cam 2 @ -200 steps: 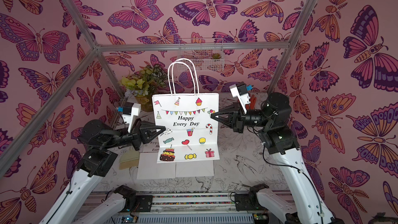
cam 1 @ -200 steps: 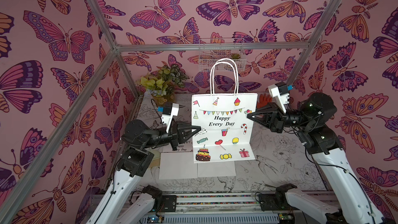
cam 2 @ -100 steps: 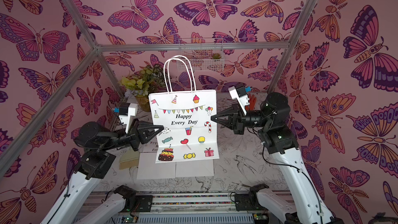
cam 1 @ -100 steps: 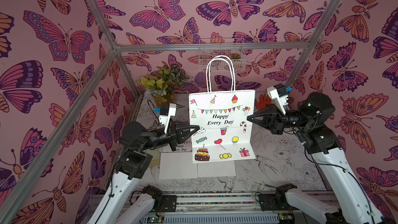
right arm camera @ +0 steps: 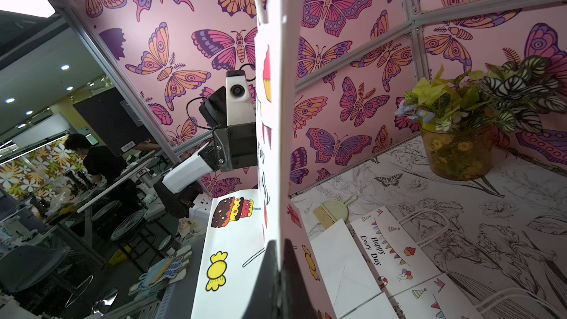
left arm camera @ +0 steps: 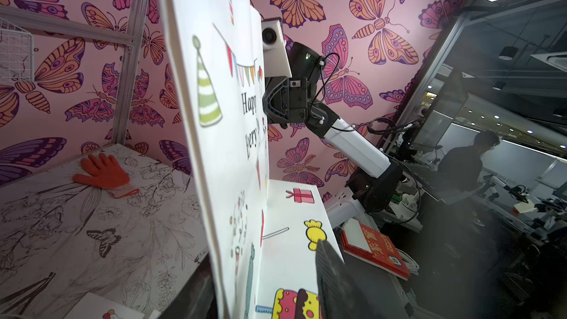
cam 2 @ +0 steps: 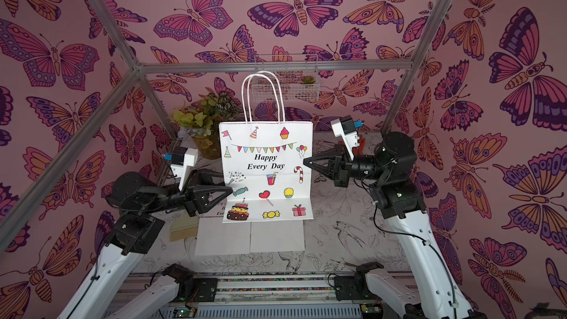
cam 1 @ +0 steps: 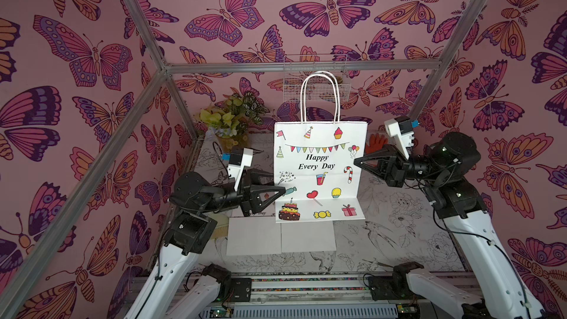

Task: Put away the paper bag
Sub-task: Press the paper bag.

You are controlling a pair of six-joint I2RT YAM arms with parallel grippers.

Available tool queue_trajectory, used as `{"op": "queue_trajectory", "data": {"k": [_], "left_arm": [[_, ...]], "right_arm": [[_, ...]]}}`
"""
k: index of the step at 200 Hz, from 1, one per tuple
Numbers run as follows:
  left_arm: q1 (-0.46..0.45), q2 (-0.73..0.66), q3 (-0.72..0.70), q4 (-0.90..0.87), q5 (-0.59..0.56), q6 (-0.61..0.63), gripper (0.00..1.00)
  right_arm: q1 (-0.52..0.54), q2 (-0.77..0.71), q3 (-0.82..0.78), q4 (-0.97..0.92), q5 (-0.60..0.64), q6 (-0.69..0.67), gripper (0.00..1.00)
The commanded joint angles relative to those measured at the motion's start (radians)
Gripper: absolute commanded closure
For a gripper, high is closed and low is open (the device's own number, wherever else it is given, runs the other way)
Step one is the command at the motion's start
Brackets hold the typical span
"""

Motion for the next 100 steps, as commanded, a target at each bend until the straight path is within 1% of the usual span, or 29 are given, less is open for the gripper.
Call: {"op": "queue_trajectory", "data": {"k": [1, 23, 48, 65, 71, 86, 100], "left_arm": [[0.004, -0.021, 0.035, -0.092, 0.027, 0.071, 0.56], [0.005, -0.022, 0.041, -0.108, 0.016, 0.081, 0.70], [0.005, -0.020, 0.042, -0.108, -0.007, 0.082, 0.79], [0.005, -0.018, 0.044, -0.107, -0.022, 0.081, 0.78], [0.005, -0.019, 0.043, -0.104, -0.029, 0.079, 0.76], [0.005, -0.023, 0.042, -0.097, -0.051, 0.076, 0.65], [0.005, -0.026, 0.036, -0.075, -0.072, 0.067, 0.62]], "right_arm": [[-0.012, -0.024, -0.003, 0.097, 0.045, 0.060, 1.00], [-0.012, -0.024, -0.006, 0.118, 0.040, 0.079, 1.00], [-0.012, -0.018, -0.007, 0.113, 0.015, 0.076, 1.00], [-0.011, -0.014, -0.006, 0.091, -0.013, 0.061, 1.00], [-0.010, -0.014, -0.006, 0.082, -0.024, 0.053, 1.00], [-0.007, -0.014, -0.001, 0.047, -0.043, 0.025, 1.00], [-0.003, -0.015, 0.005, 0.016, -0.051, 0.000, 1.00]]}}
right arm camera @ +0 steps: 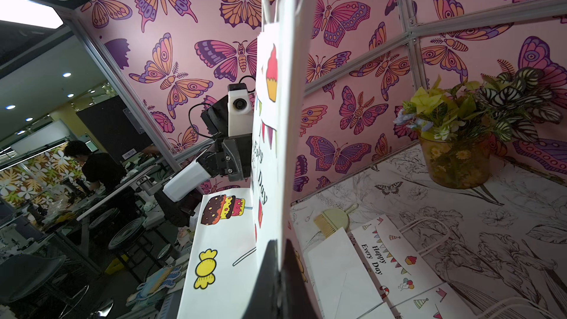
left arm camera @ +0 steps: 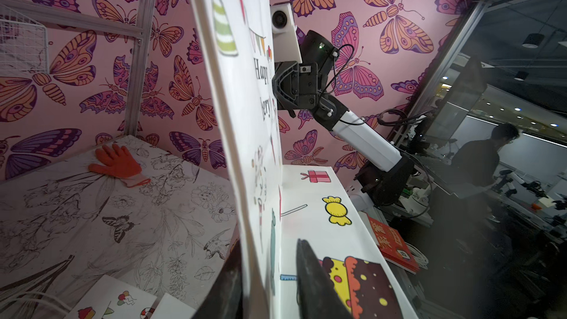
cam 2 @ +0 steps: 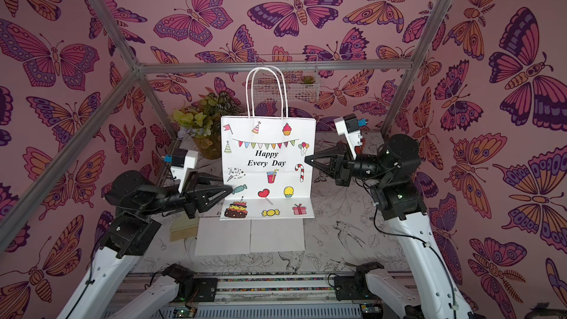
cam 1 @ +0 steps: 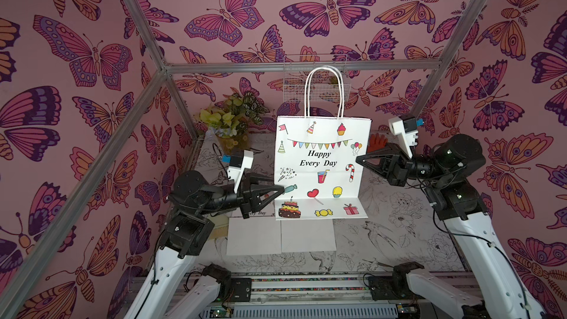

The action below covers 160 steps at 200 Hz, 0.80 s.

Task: Put away the paper bag
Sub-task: Press the paper bag.

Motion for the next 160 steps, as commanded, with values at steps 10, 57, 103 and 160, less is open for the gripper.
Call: {"op": "queue_trajectory", "data": {"k": [10, 57, 103, 160], "left_arm": [[0.004, -0.016, 0.002, 0.054, -0.050, -0.014, 0.61], [0.004, -0.002, -0.013, 0.111, -0.056, -0.046, 0.83], [0.007, -0.013, -0.017, 0.103, -0.071, -0.037, 1.00], [0.016, -0.033, -0.018, 0.115, -0.122, -0.049, 1.00]], "right_arm": [[0.007, -0.005, 0.015, -0.055, -0.041, -0.066, 1.00], [0.018, -0.002, 0.020, -0.081, -0.047, -0.091, 1.00], [0.019, -0.002, 0.017, -0.070, -0.042, -0.089, 0.99], [0.032, -0.006, -0.004, -0.072, -0.128, -0.118, 0.67]]}}
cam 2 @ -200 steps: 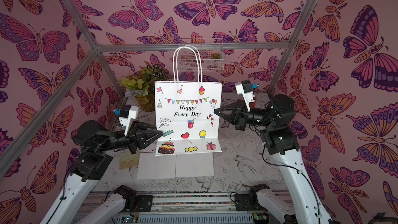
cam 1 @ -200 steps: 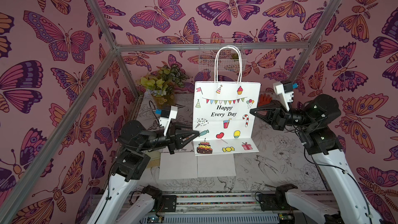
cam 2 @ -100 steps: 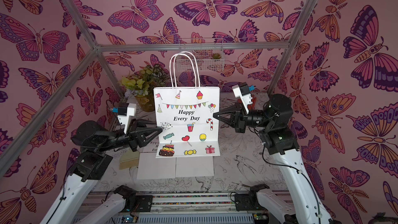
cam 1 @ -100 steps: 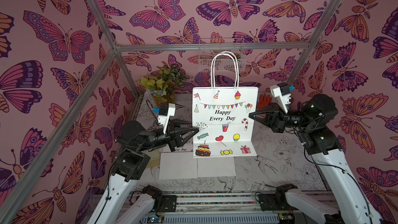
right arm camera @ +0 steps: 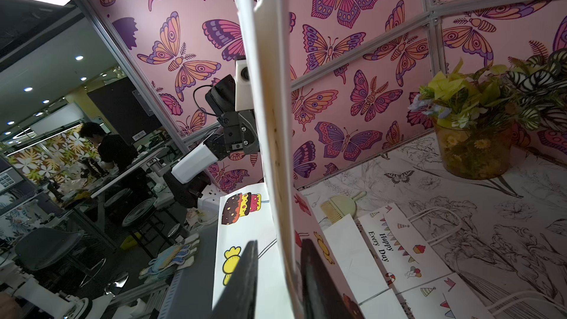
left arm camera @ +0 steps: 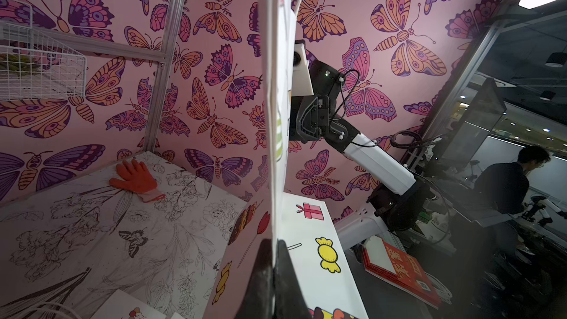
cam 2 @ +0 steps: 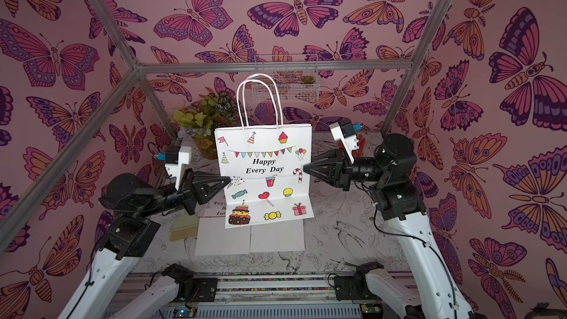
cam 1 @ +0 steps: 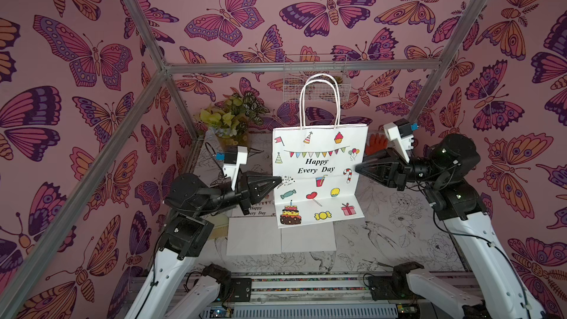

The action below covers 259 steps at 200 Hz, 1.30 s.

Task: Put away the paper bag
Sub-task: Press the paper bag.

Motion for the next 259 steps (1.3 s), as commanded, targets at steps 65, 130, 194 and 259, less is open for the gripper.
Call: {"op": "queue_trajectory", "data": {"k": [65, 130, 194, 259], "left_arm": [[0.015, -0.010, -0.016, 0.076, -0.022, -0.034, 1.00], [0.018, 0.013, -0.009, 0.067, 0.095, -0.039, 0.62], [0.018, 0.014, -0.001, 0.002, 0.159, -0.001, 0.82], [0.019, 0.001, 0.012, -0.042, 0.135, 0.032, 1.00]], "right_arm": [[0.022, 0.005, -0.001, -0.004, -0.073, -0.044, 0.96], [0.021, 0.008, 0.025, -0.019, -0.007, -0.040, 1.00], [0.019, -0.011, 0.029, 0.012, 0.028, -0.008, 1.00], [0.017, -0.004, 0.028, -0.025, -0.001, -0.032, 1.00]]}}
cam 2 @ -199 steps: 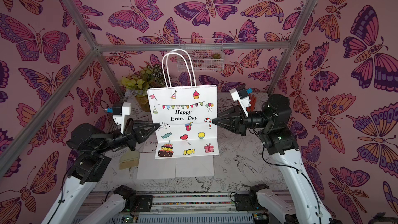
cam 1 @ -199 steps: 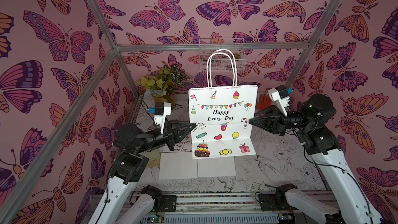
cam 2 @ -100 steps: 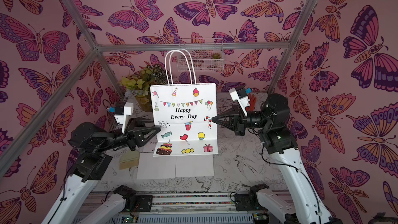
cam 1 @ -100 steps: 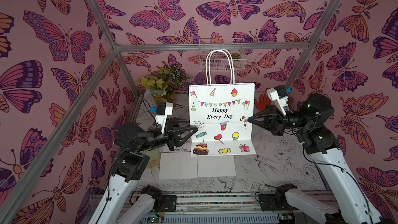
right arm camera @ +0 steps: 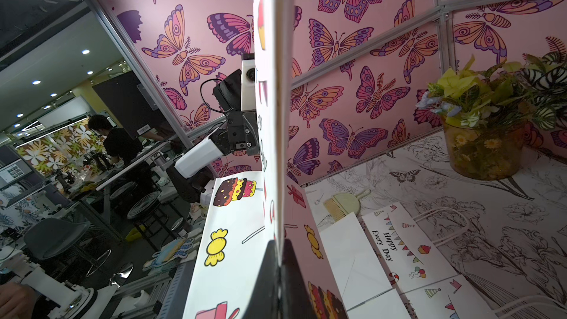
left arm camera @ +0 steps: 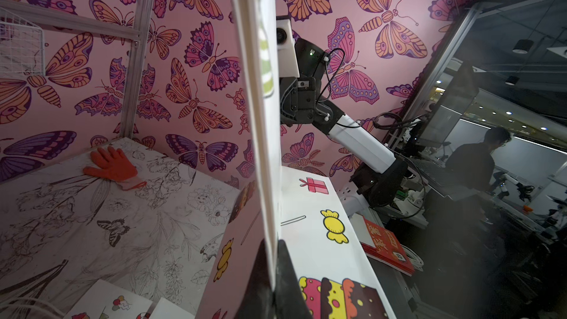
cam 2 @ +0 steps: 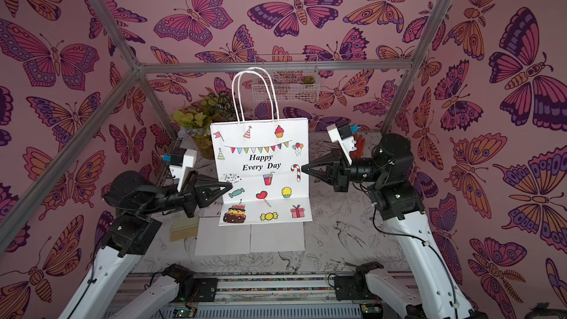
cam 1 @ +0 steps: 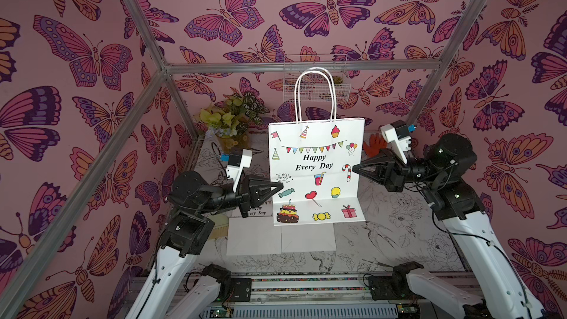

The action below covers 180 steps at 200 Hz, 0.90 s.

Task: Put away the paper bag
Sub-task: Press the paper bag.

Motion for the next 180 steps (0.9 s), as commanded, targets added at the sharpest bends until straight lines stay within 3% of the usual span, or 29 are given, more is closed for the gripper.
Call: {"op": "queue_trajectory", "data": {"k": [1, 15, 28, 42, 67, 135, 156, 180], "left_arm": [[0.006, -0.015, 0.016, -0.017, 0.007, 0.022, 1.00], [0.007, -0.016, 0.018, -0.013, -0.014, 0.019, 1.00], [0.007, -0.017, 0.015, 0.010, -0.034, 0.002, 1.00], [0.007, -0.015, 0.008, 0.046, -0.045, -0.021, 1.00], [0.007, -0.016, 0.003, 0.074, -0.064, -0.039, 1.00], [0.007, -0.025, 0.002, 0.073, -0.078, -0.038, 1.00], [0.008, -0.028, 0.012, 0.034, -0.089, -0.014, 1.00], [0.008, -0.025, 0.018, 0.006, -0.047, 0.000, 0.65]], "right_arm": [[0.002, -0.009, 0.030, -0.013, -0.013, -0.013, 1.00], [0.005, -0.006, 0.026, -0.023, -0.041, -0.023, 0.97], [0.010, -0.007, 0.020, -0.026, -0.059, -0.032, 0.81], [0.016, -0.005, 0.019, -0.041, -0.067, -0.049, 0.70], [0.019, 0.005, 0.020, -0.070, -0.079, -0.077, 0.69], [0.027, 0.007, 0.025, -0.084, -0.078, -0.089, 1.00], [0.027, 0.012, 0.039, -0.092, -0.051, -0.088, 1.00], [0.026, 0.014, 0.046, -0.093, -0.027, -0.084, 1.00]]}}
